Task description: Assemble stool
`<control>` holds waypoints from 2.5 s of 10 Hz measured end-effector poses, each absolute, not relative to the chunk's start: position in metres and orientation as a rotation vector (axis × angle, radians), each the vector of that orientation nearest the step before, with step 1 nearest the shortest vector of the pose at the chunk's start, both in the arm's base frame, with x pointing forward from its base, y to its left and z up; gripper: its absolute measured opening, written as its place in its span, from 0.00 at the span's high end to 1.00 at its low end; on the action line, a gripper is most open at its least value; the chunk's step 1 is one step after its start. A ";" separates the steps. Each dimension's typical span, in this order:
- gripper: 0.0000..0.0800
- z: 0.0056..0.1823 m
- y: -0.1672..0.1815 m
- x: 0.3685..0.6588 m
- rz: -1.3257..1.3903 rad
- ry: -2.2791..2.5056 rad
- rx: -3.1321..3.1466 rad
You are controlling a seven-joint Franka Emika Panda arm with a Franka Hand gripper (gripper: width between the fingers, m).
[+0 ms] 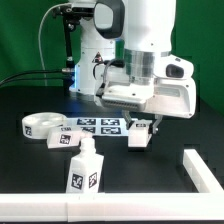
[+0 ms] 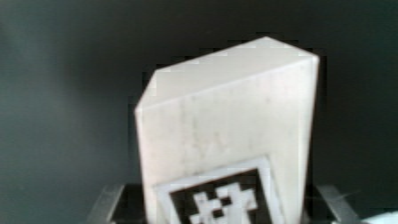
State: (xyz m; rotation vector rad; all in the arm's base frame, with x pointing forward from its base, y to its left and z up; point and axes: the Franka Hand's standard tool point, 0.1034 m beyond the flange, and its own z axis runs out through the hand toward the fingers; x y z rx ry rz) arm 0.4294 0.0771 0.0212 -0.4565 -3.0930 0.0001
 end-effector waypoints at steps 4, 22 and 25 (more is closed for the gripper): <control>0.59 0.016 0.071 0.427 0.019 -3.079 -0.414; 0.19 0.070 -0.071 0.434 0.121 -2.614 -1.859; 0.19 0.074 -0.110 0.429 0.086 -2.232 -2.266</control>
Offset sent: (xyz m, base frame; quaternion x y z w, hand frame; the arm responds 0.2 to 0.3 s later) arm 0.0000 0.0000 0.0000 0.0000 0.0000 0.0000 1.0000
